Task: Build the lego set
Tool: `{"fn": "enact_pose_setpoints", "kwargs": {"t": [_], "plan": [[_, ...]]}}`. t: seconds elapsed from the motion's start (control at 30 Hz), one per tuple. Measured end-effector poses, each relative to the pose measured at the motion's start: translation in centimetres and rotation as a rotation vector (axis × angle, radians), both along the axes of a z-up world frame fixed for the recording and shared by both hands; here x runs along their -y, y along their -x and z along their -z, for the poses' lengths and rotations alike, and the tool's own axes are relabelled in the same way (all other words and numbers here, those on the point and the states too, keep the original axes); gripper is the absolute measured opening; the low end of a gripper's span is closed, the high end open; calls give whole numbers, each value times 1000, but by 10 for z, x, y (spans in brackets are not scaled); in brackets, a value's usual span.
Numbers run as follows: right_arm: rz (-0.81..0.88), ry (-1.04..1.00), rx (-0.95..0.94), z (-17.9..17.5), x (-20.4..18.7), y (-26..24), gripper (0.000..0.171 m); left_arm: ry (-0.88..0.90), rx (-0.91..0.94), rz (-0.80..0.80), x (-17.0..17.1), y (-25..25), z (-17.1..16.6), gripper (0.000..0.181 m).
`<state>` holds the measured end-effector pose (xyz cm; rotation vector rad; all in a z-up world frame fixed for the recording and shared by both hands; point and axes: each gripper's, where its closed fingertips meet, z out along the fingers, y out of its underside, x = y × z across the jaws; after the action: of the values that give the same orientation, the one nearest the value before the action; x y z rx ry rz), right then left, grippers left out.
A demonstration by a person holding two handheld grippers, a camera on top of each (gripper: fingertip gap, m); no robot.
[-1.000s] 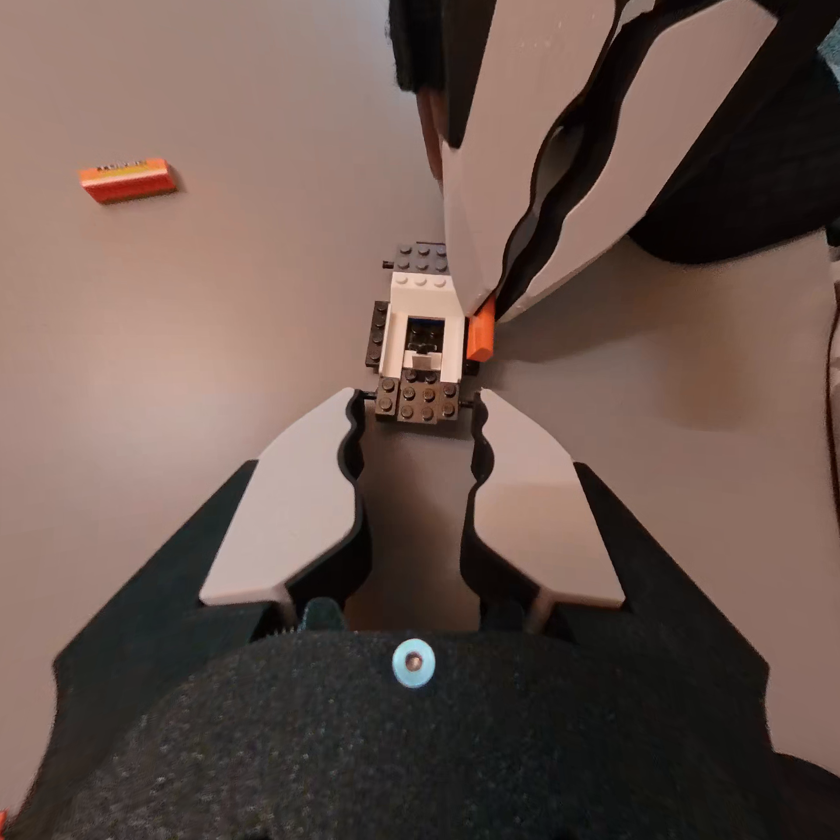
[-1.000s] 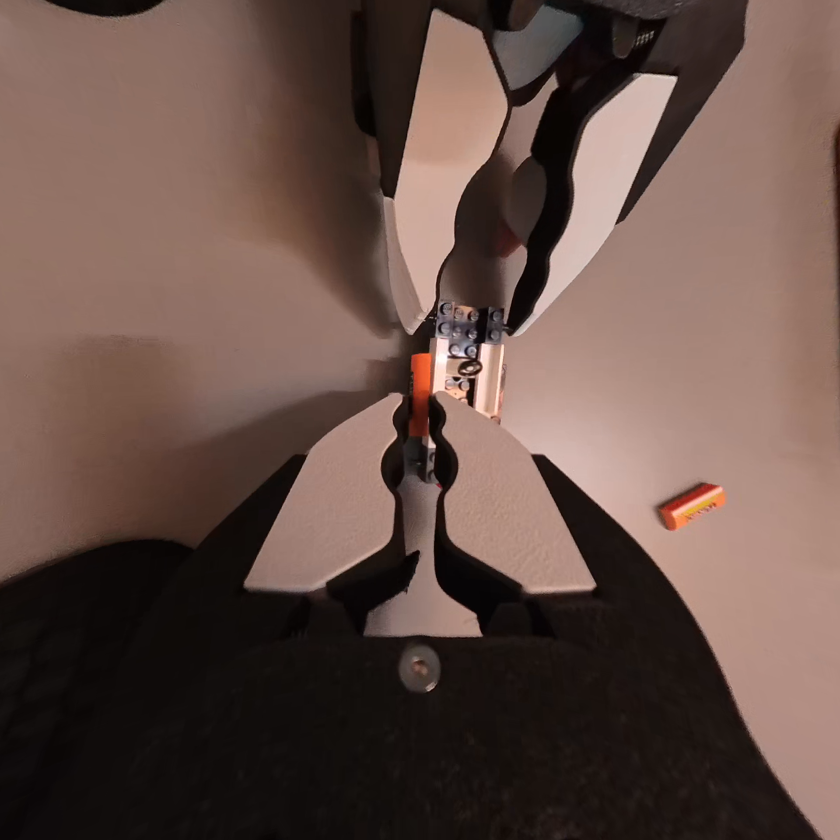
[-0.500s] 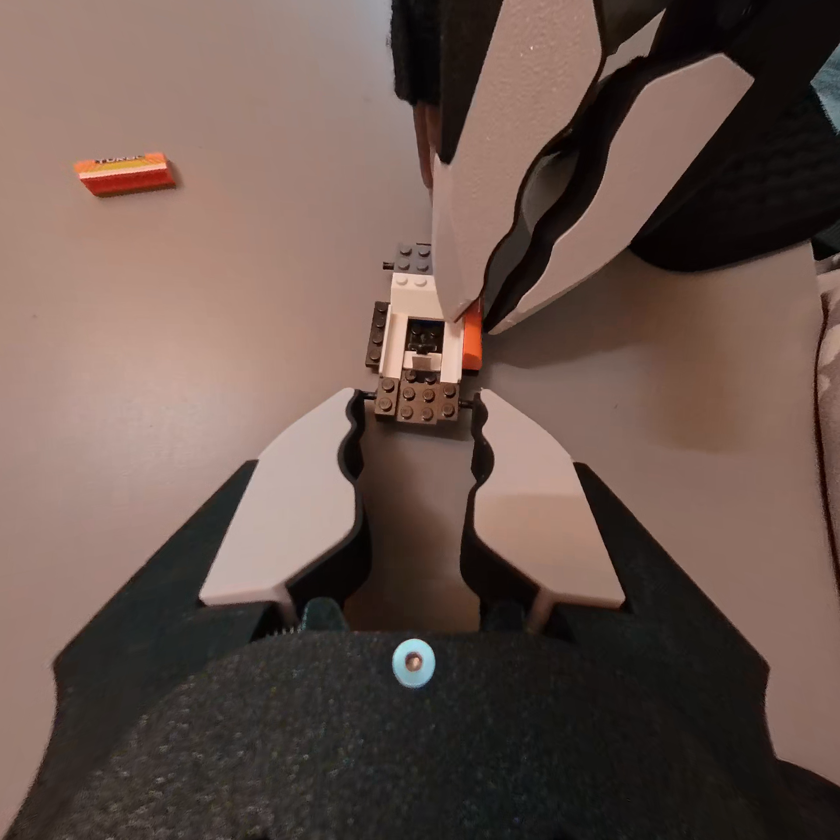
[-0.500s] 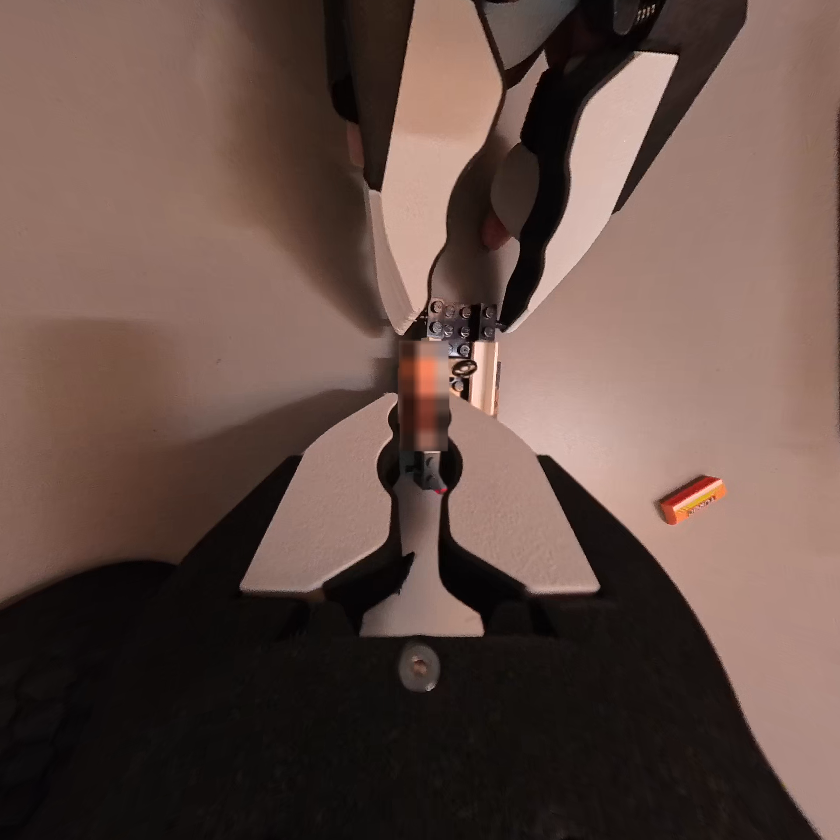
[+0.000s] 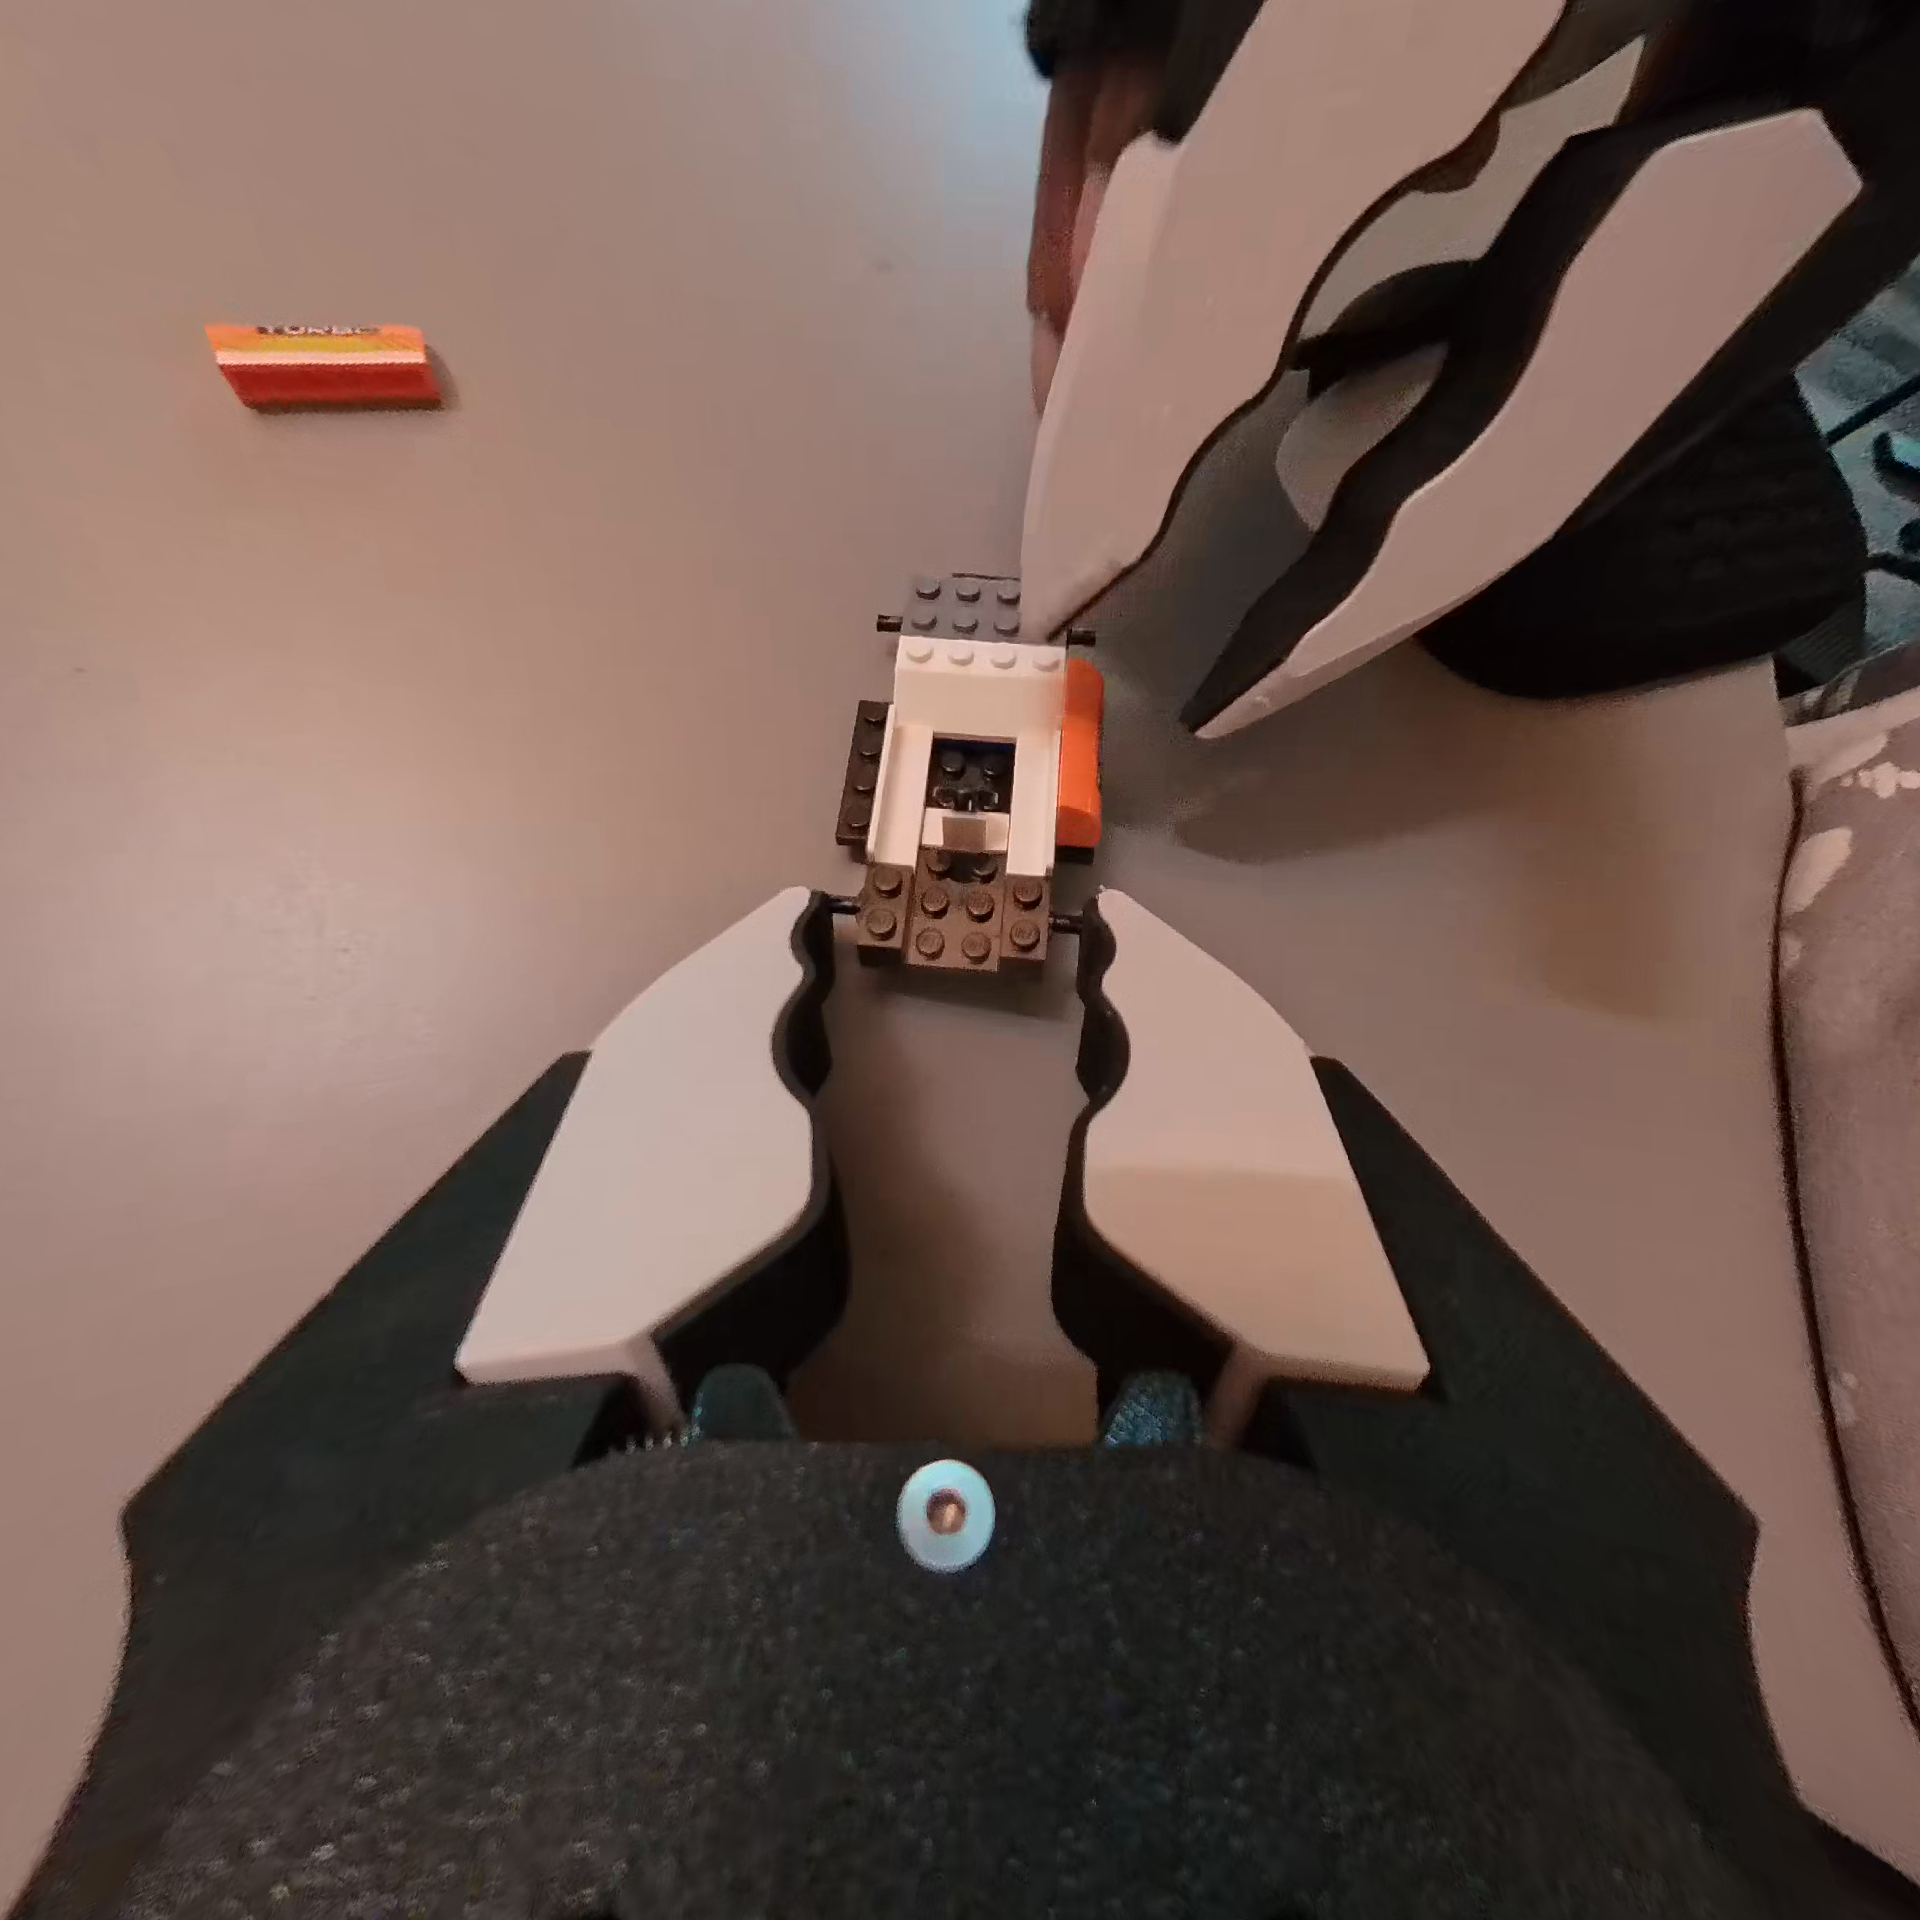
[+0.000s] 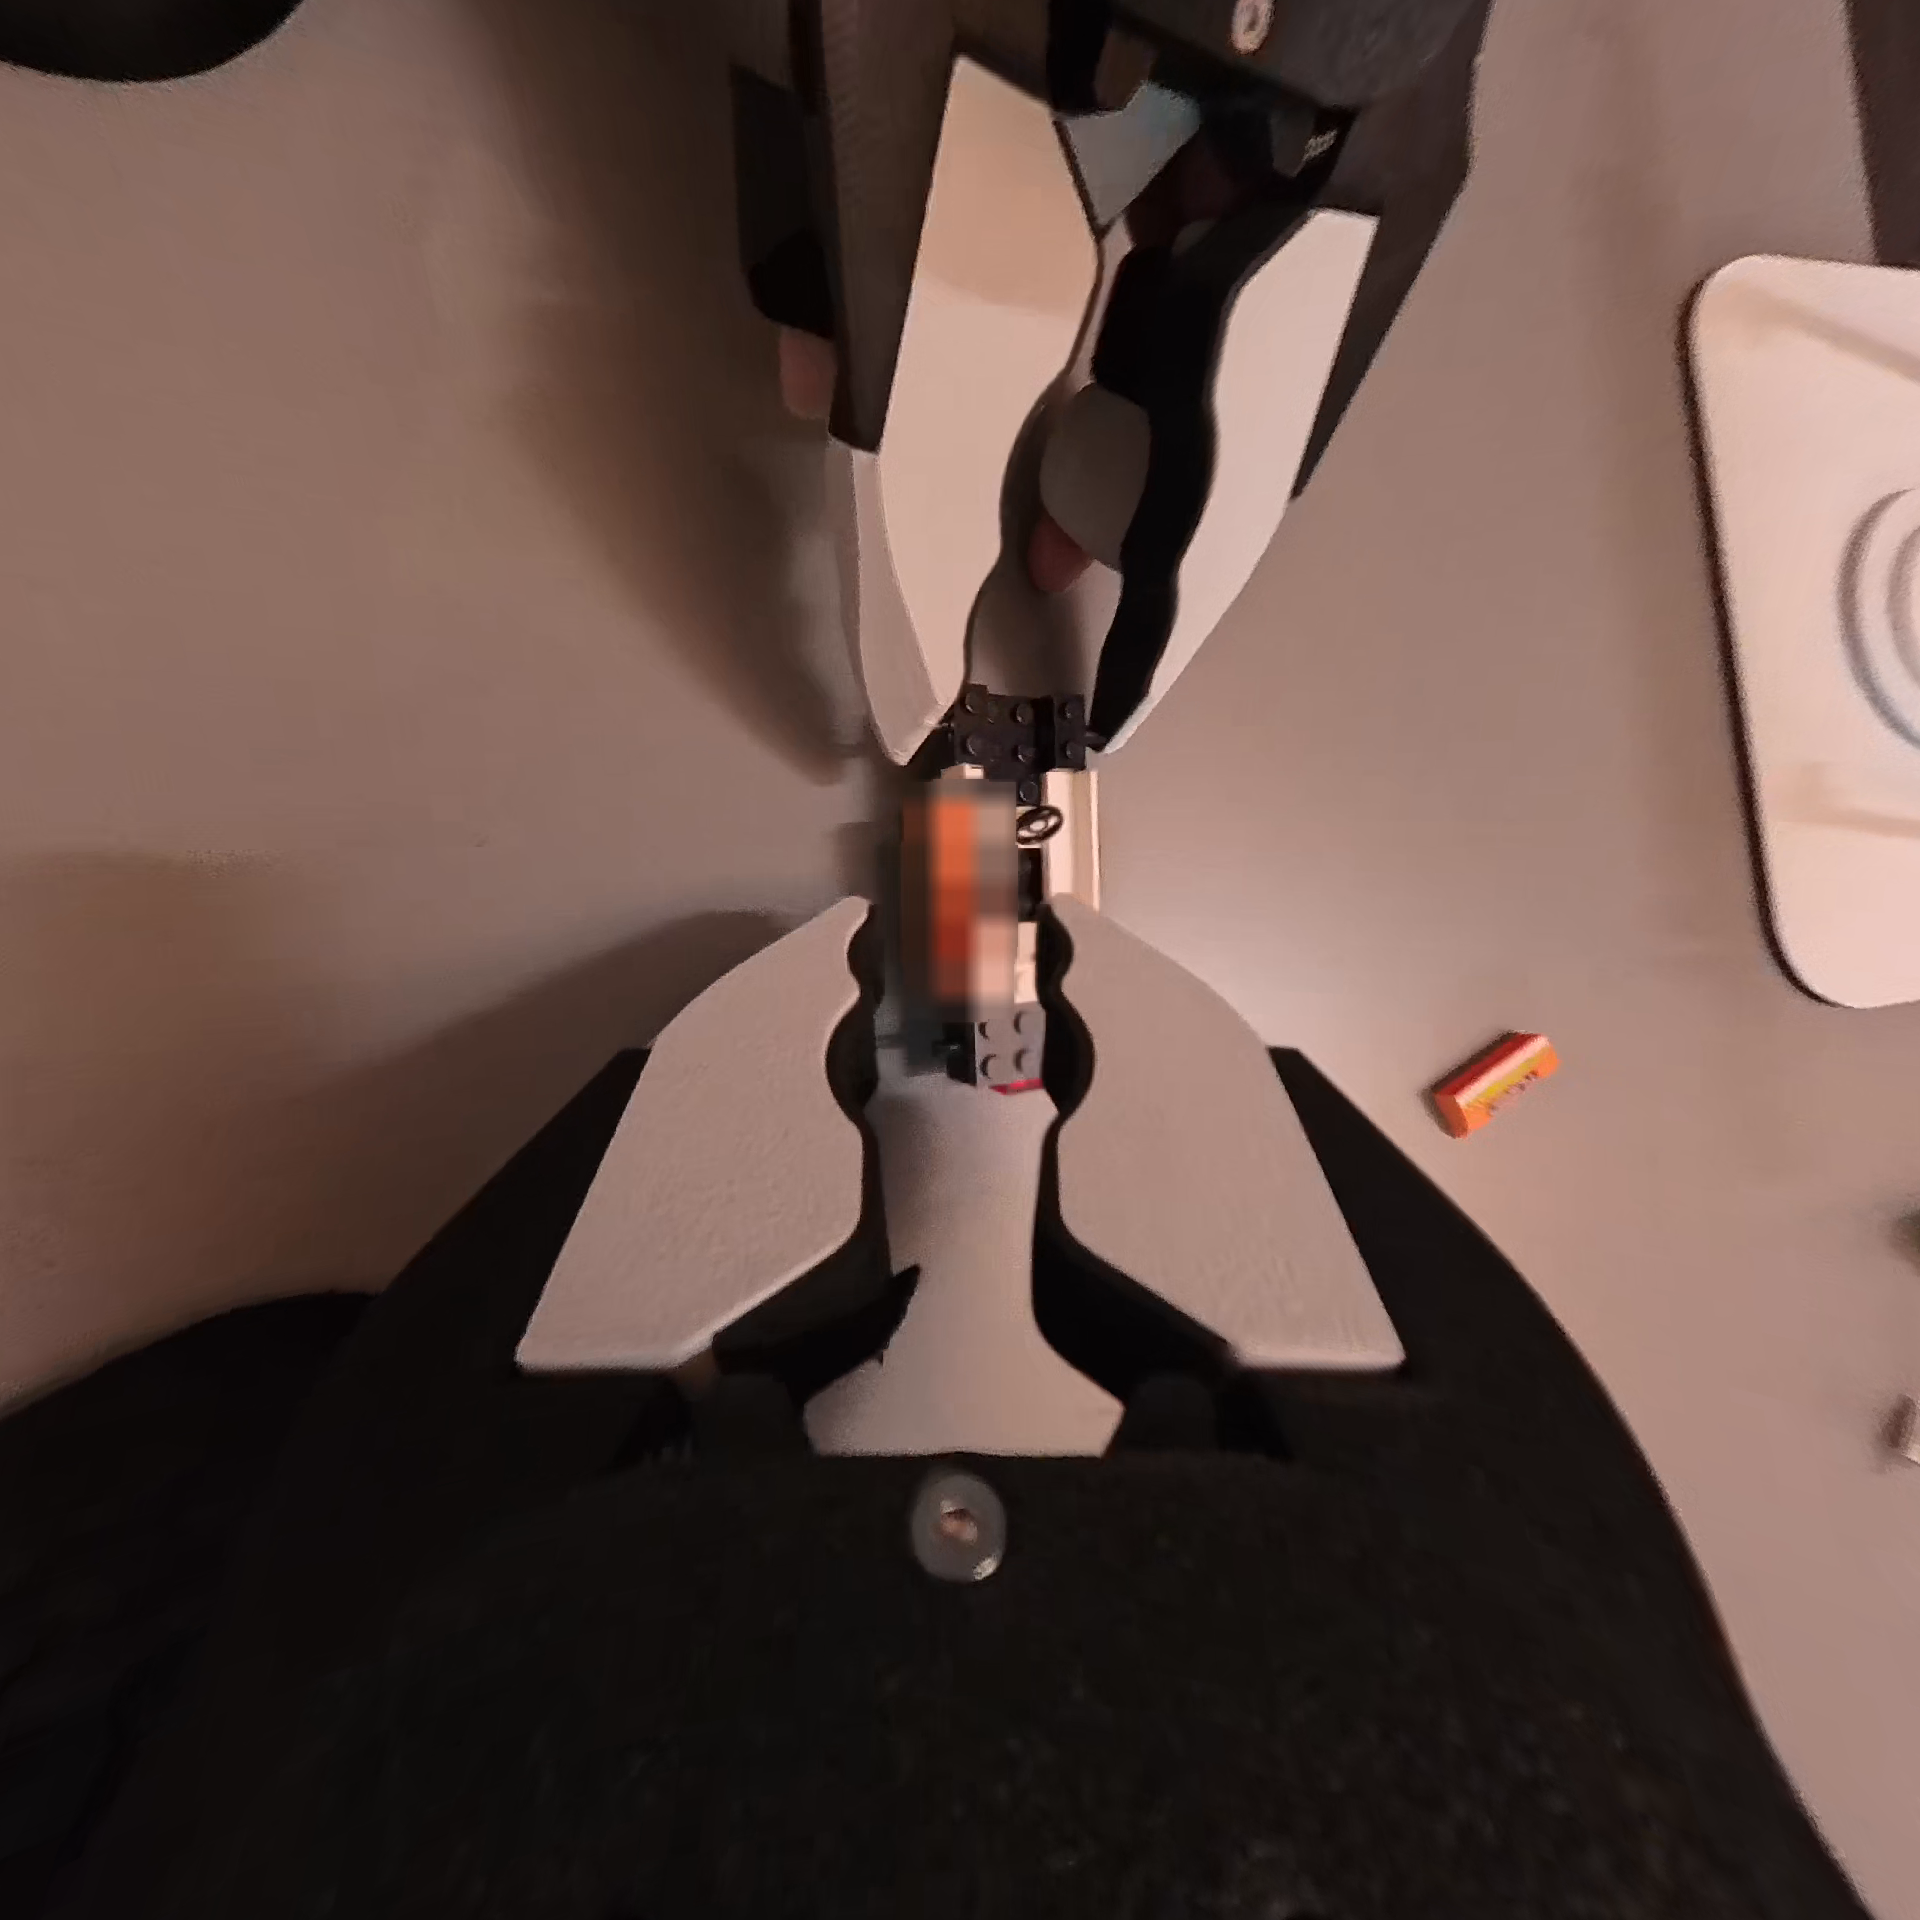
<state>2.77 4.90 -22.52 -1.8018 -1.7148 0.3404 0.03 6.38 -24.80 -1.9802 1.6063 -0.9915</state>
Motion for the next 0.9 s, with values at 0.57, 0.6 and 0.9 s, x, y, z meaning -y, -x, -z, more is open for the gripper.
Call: {"fn": "enact_pose_setpoints", "kwargs": {"t": [0.57,0.6,0.9], "plan": [[134,-589,159,16,-15,6,39,81,52,-69,-3,-5,-4,45],[134,-592,166,17,-16,6,38,81,54,-69,-3,-5,-4,45],[128,-639,196,17,-21,4,21,70,74,-62,-2,-7,-6,45]]}}
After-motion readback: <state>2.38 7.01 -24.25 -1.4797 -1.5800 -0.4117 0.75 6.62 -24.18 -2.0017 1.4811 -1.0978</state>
